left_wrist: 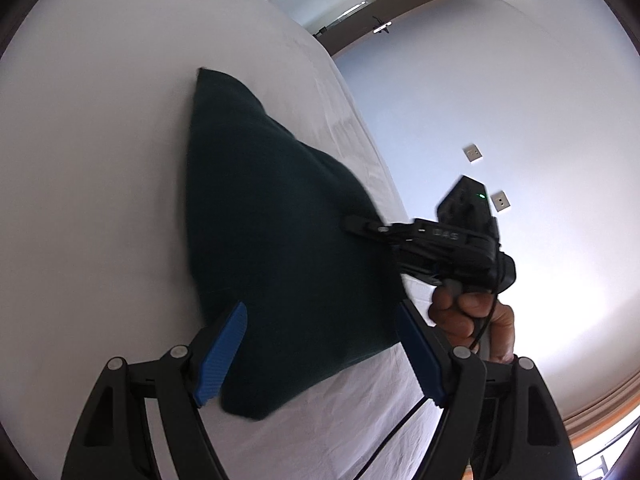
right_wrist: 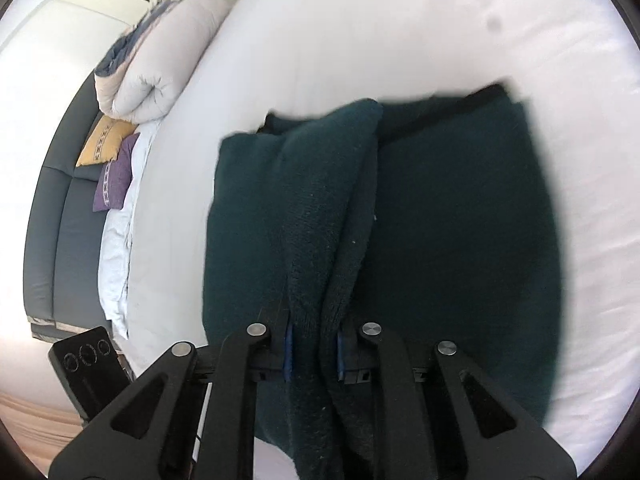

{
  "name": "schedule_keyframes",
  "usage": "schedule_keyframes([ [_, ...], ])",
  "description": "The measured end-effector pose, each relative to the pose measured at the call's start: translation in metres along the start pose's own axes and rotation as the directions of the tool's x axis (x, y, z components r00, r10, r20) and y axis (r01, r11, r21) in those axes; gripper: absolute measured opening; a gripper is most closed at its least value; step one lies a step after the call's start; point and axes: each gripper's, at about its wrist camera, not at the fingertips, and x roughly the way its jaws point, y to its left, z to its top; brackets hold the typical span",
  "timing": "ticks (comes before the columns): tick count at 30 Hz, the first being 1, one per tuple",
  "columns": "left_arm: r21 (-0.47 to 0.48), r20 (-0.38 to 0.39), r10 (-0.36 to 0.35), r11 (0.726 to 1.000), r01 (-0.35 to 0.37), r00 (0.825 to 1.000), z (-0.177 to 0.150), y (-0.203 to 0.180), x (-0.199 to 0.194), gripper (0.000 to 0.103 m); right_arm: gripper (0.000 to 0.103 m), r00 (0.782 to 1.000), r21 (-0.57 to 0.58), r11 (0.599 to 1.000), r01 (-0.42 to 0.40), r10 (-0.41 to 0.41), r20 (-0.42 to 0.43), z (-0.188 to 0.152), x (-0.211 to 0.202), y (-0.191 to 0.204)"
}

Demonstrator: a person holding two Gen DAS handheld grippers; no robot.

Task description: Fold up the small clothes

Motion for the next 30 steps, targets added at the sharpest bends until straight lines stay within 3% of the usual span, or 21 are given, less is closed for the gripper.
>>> schedule_keyframes([
  [6,0.028,-0.021,0.009,1.0,-0.008,1.0,0.0,-0.013,0.01,0.078,0.013,0.999,0.099,0.994,0.051,-0.052,0.004,0.0,-0.029,-0.068],
  [8,0.049,-0.031,0.015,0.999,-0.013,0.999,-0.004,-0.018,0.008,0.078,0.013,1.0,0.133,0.991,-0.011,0.007,0.03,-0.001,-0.037,-0.084],
  [16,0.123,-0.048,0.06,0.991,-0.053,0.997,-0.007,-0.038,0.011,0.078,0.013,0.998,0.085,0.996,0.03,-0.034,0.049,-0.011,-0.046,-0.075],
  [23,0.146,-0.055,0.092,0.986,-0.083,0.994,-0.002,-0.045,0.007,0.078,0.014,0.999,0.117,0.993,0.002,-0.008,0.046,-0.016,-0.03,-0.06],
  [26,0.152,-0.054,0.113,0.983,-0.103,0.992,-0.004,-0.047,0.01,0.078,0.018,0.998,0.165,0.985,-0.049,0.042,0.049,-0.02,-0.025,-0.061],
  [30,0.173,-0.046,0.137,0.977,-0.127,0.989,-0.005,-0.046,0.011,0.078,0.025,0.996,0.17,0.985,-0.038,0.023,0.087,-0.045,-0.048,-0.054],
])
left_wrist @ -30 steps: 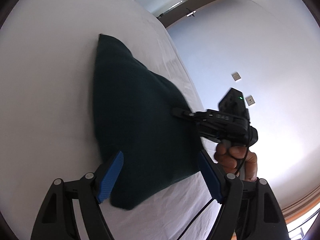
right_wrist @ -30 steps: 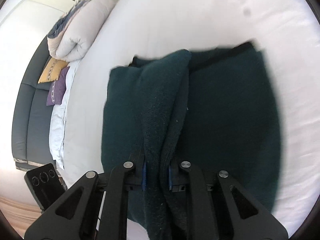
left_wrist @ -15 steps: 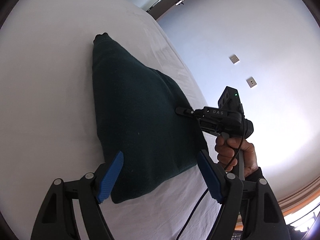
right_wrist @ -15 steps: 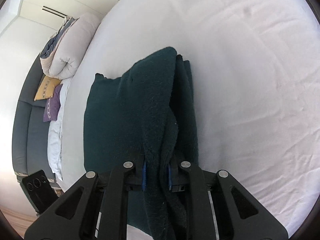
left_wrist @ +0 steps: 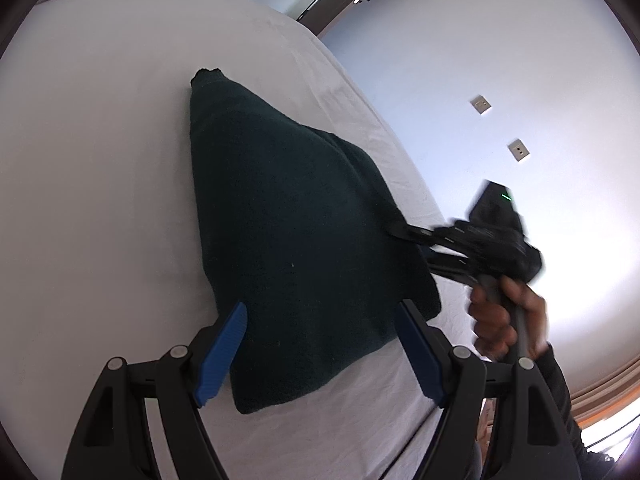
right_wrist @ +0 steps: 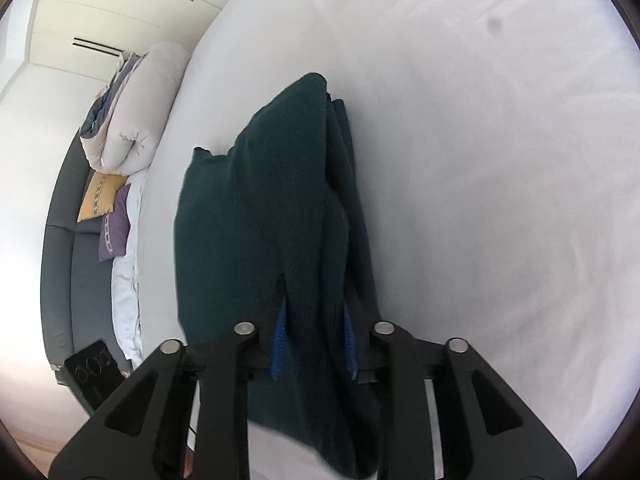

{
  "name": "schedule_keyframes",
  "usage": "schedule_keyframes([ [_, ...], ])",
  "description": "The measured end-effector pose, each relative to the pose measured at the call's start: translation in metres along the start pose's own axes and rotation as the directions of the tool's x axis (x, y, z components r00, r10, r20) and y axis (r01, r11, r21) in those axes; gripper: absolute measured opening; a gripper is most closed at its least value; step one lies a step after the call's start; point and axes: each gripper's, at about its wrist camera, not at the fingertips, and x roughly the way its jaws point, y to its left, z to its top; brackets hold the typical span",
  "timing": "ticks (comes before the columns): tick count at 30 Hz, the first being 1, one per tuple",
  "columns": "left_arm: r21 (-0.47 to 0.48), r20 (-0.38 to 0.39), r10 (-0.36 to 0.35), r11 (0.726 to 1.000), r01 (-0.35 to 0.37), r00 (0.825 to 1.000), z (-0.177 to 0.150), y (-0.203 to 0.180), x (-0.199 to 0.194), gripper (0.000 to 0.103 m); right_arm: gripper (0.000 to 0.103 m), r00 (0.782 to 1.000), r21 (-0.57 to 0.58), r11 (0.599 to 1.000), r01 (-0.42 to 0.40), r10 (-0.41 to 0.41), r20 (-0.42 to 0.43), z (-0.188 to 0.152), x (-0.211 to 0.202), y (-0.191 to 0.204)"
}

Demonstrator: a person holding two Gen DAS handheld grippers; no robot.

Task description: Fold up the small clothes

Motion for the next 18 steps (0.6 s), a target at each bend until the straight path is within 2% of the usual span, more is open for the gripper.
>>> schedule_keyframes([
  [4,0.061,0.028,0.045,0.997,-0.047,0.999,0.006,-0.011,0.007,0.078,0.025,0.998,-0.071,0.997,0.02,-0.016,0.059,-0.028,-0.028,-0.001],
  [7,0.102,-0.009,0.081,0.992,-0.079,0.997,0.007,-0.015,0.027,0.078,0.022,0.996,-0.075,0.993,0.088,-0.087,0.017,-0.042,-0.022,-0.029],
  [9,0.108,-0.052,0.117,0.988,-0.111,0.992,0.005,-0.008,0.045,0.077,0.022,0.998,-0.082,0.995,0.048,-0.045,0.039,-0.047,-0.028,-0.042],
  [12,0.138,-0.05,0.134,0.982,-0.126,0.99,0.002,-0.009,0.046,0.077,0.029,0.997,-0.063,0.996,0.06,-0.057,0.043,-0.051,-0.043,-0.044],
  [13,0.14,-0.05,0.143,0.981,-0.135,0.988,0.003,-0.011,0.041,0.077,0.032,0.997,-0.06,0.995,0.074,-0.071,0.04,-0.053,-0.049,-0.042],
  [14,0.135,-0.031,0.144,0.981,-0.138,0.989,0.005,-0.013,0.034,0.076,0.041,0.995,-0.061,0.994,0.087,-0.085,0.043,-0.053,-0.055,-0.04],
  [15,0.128,-0.001,0.137,0.982,-0.136,0.991,0.007,-0.013,0.027,0.076,0.047,0.994,-0.062,0.993,0.095,-0.092,0.059,-0.053,-0.062,-0.037],
  [17,0.098,0.093,0.124,0.986,-0.133,0.988,0.018,-0.008,0.006,0.079,0.068,0.992,-0.065,0.994,0.083,-0.076,0.105,-0.049,-0.077,-0.032],
  [18,0.071,0.126,0.131,0.987,-0.141,0.983,0.024,-0.003,0.0,0.083,0.07,0.991,-0.061,0.997,0.055,-0.047,0.125,-0.044,-0.086,-0.029],
])
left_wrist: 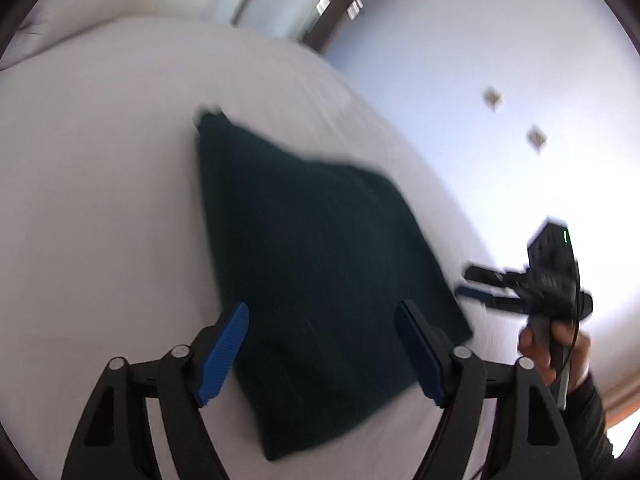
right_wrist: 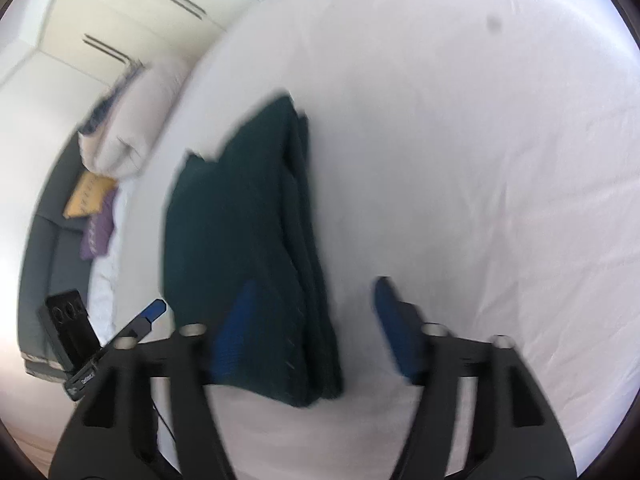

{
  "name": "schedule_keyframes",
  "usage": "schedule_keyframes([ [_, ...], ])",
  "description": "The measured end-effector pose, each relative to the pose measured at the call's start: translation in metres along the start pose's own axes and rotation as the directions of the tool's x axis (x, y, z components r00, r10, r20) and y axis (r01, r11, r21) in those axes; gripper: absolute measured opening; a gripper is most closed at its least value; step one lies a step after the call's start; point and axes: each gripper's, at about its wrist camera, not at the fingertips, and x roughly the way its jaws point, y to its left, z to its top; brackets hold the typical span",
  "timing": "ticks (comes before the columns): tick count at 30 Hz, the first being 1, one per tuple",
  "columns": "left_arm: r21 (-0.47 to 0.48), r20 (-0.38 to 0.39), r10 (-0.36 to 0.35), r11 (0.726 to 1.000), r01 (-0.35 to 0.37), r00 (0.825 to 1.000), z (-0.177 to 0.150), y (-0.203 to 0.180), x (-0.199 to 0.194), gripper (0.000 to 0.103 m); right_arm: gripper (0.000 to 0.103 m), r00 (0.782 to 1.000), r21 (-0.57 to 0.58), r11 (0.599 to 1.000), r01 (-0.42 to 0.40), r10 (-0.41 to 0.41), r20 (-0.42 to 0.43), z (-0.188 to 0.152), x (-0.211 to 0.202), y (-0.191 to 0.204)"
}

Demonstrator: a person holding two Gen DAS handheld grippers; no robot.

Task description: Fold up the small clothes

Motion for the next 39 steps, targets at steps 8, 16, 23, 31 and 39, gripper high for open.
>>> schedule_keyframes([
  [8,-0.198,-0.177,-0.056,0.98,0.02,0.983,0.022,0.048,0.057,0.091,0.074,0.992,-0.005,0.998,-0.064,0.063,-0.107,0.041,0.033,0.027],
  [16,-0.192,-0.259,-0.039,0.981,-0.012,0.965,0.031,0.041,0.089,0.059,0.04,0.978,-0.043,0.999,-0.02,0.011,-0.208,0.056,0.087,0.027],
  [23,-0.072,-0.264,0.083,0.992,-0.106,0.961,0.036,0.013,0.079,0.042,0.022,0.959,-0.263,0.942,0.207,-0.248,-0.136,0.036,0.085,0.078],
  [31,0.075,-0.203,0.183,0.982,-0.171,0.962,0.009,-0.023,-0.013,0.04,0.019,0.953,-0.449,0.851,0.273,-0.302,0.006,-0.039,0.014,0.161],
  [39,0.127,-0.149,0.246,0.965,-0.228,0.958,-0.063,-0.018,-0.141,0.04,0.019,0.981,-0.539,0.825,0.173,-0.195,0.016,-0.16,-0.046,0.229],
])
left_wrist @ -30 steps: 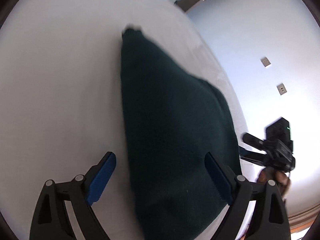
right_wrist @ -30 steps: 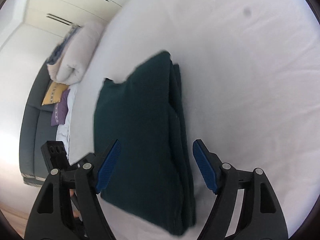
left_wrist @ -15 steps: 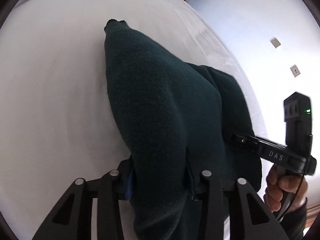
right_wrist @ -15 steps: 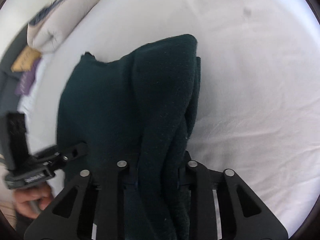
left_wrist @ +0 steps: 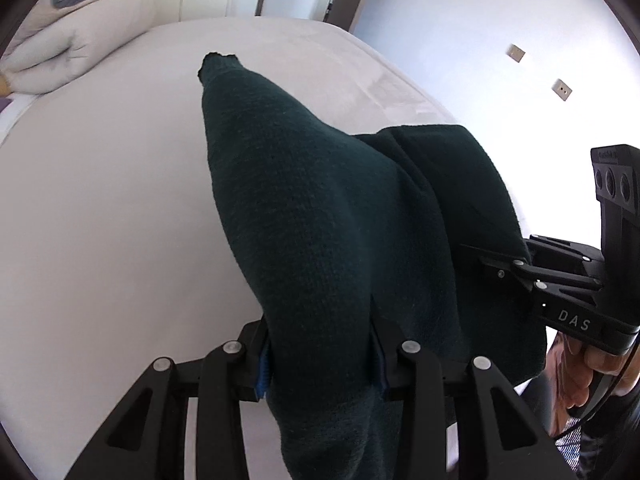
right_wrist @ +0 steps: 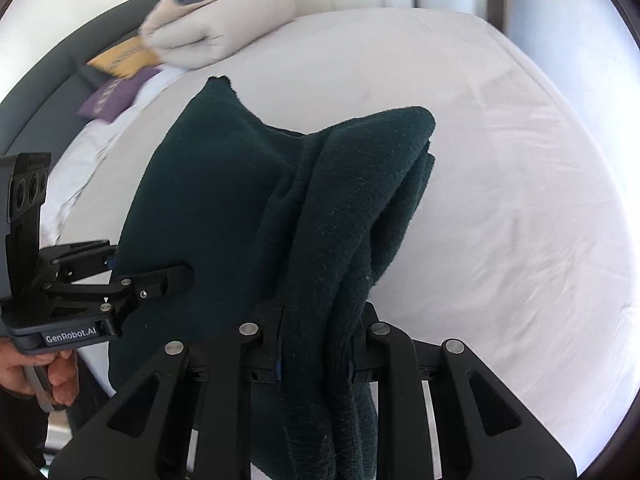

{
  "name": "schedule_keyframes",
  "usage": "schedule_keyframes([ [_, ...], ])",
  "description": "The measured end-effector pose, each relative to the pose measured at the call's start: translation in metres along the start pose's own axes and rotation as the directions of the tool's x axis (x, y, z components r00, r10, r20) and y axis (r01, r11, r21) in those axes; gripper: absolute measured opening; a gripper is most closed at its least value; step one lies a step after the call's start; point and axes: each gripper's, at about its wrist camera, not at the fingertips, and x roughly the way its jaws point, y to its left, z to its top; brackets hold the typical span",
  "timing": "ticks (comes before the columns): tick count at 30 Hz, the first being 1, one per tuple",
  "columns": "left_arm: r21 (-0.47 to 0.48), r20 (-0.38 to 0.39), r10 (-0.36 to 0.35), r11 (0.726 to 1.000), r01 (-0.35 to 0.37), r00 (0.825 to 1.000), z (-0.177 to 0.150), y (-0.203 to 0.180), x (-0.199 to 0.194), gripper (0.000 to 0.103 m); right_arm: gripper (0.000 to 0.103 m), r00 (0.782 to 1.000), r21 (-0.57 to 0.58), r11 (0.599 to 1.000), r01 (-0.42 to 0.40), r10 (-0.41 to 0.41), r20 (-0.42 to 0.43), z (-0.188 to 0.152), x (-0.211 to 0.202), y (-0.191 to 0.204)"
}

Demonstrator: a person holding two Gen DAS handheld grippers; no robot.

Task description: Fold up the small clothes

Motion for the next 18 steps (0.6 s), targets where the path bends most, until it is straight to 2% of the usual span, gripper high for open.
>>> schedule_keyframes([
  [4,-0.023,-0.026,0.036,0.999,-0.037,0.999,-0.056,0.022,-0.016,0.041,0.02,0.999,-0.033,0.998,-0.044,0.044,-0.019,-0.051,-0.015,0.053],
  [8,-0.085,-0.103,0.03,0.996,-0.039,0.994,-0.091,0.051,0.021,0.043,0.02,0.991,0.041,0.995,-0.087,0.091,-0.098,-0.095,0.019,0.061],
  [9,-0.116,-0.136,0.016,0.993,-0.032,0.991,-0.102,0.063,0.041,0.05,0.02,0.987,0.072,0.994,-0.086,0.095,-0.133,-0.105,0.034,0.056],
  [10,-0.142,-0.102,-0.023,0.99,0.008,0.995,-0.106,0.072,0.045,0.055,0.022,0.986,0.098,0.993,-0.058,0.072,-0.152,-0.114,0.048,0.049],
  [11,-0.169,-0.073,-0.069,0.984,0.056,0.995,-0.108,0.079,0.047,0.057,0.025,0.984,0.136,0.988,-0.076,0.096,-0.147,-0.12,0.058,0.038],
  [13,-0.218,-0.051,-0.135,0.968,0.121,0.989,-0.11,0.091,0.048,0.06,0.025,0.972,0.25,0.951,-0.18,0.21,-0.101,-0.13,0.062,0.015],
  [14,-0.222,-0.046,-0.149,0.966,0.136,0.988,-0.111,0.092,0.049,0.061,0.027,0.96,0.306,0.923,-0.234,0.269,-0.079,-0.133,0.061,0.004],
  [15,-0.22,-0.043,-0.16,0.964,0.147,0.986,-0.111,0.094,0.05,0.061,0.027,0.937,0.37,0.877,-0.305,0.347,-0.05,-0.141,0.062,-0.01],
  [17,-0.219,-0.043,-0.153,0.966,0.14,0.987,-0.11,0.093,0.05,0.061,0.028,0.919,0.412,0.84,-0.352,0.394,-0.019,-0.15,0.06,-0.021],
  [18,-0.214,-0.042,-0.134,0.969,0.122,0.99,-0.11,0.091,0.048,0.064,0.028,0.924,0.403,0.847,-0.347,0.381,-0.006,-0.153,0.053,-0.019],
])
